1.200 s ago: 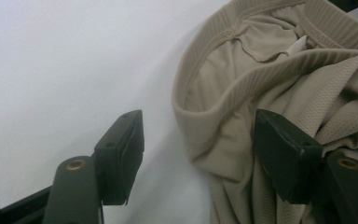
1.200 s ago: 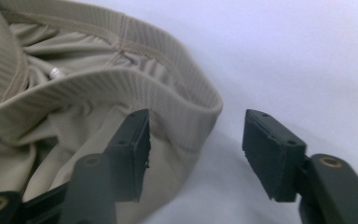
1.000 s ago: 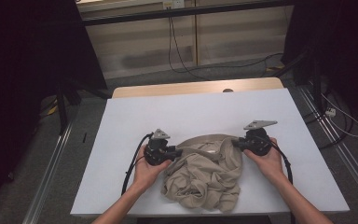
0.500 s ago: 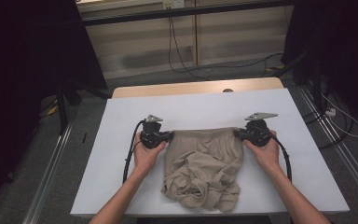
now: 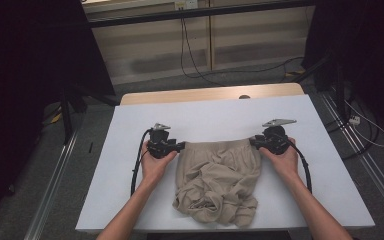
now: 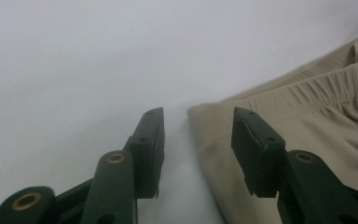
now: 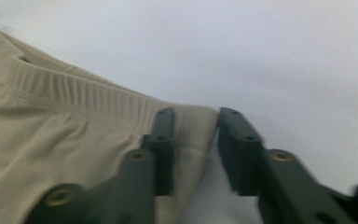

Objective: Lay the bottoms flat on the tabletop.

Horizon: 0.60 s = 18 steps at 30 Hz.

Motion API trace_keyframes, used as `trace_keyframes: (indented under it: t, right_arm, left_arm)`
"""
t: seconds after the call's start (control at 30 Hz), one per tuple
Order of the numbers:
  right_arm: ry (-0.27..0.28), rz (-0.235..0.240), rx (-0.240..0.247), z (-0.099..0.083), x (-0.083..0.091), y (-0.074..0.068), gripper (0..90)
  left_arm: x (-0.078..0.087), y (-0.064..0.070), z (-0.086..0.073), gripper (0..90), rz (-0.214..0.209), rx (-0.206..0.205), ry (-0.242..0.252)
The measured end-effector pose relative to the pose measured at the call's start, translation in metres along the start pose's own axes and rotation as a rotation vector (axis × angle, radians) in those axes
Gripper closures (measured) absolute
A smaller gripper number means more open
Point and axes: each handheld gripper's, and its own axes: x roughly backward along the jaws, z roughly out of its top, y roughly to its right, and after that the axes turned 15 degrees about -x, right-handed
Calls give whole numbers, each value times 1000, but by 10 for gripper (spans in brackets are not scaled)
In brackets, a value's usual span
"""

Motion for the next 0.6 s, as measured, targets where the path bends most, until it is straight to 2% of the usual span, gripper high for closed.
trace_keyframes:
  t: [0.1,0.17,0.23,0.33,0.37,0.4,0.43,0.47,0.53,0.6]
  right_arm:
    - [-2,0,-2,0,0,3,841]
    - [2,-22,-2,0,3,5,845]
    - [3,-25,-25,0,5,9,845]
    - [7,-20,-21,0,5,10,845]
    - [7,-23,-14,0,5,9,847]
    - [9,-23,-11,0,5,8,848]
    - [14,-21,-11,1,6,8,850]
    - [19,-17,-12,1,7,7,851]
    - [36,2,-18,3,11,7,852]
    - [61,27,-22,7,17,6,852]
  left_arm:
    - [-4,0,0,556,-3,7,-2]
    - [-8,3,0,561,-5,2,-9]
    - [-13,6,-1,571,-27,-9,-19]
    - [-18,15,2,597,-11,-56,-36]
    - [-19,15,2,696,-40,-51,-34]
    - [-19,16,2,771,-39,-60,-45]
    - [-19,16,2,808,-41,-64,-45]
    - [-17,14,2,846,-50,-56,-49]
    - [-14,12,1,858,-50,-14,-34]
    - [-5,11,5,861,-33,-8,16]
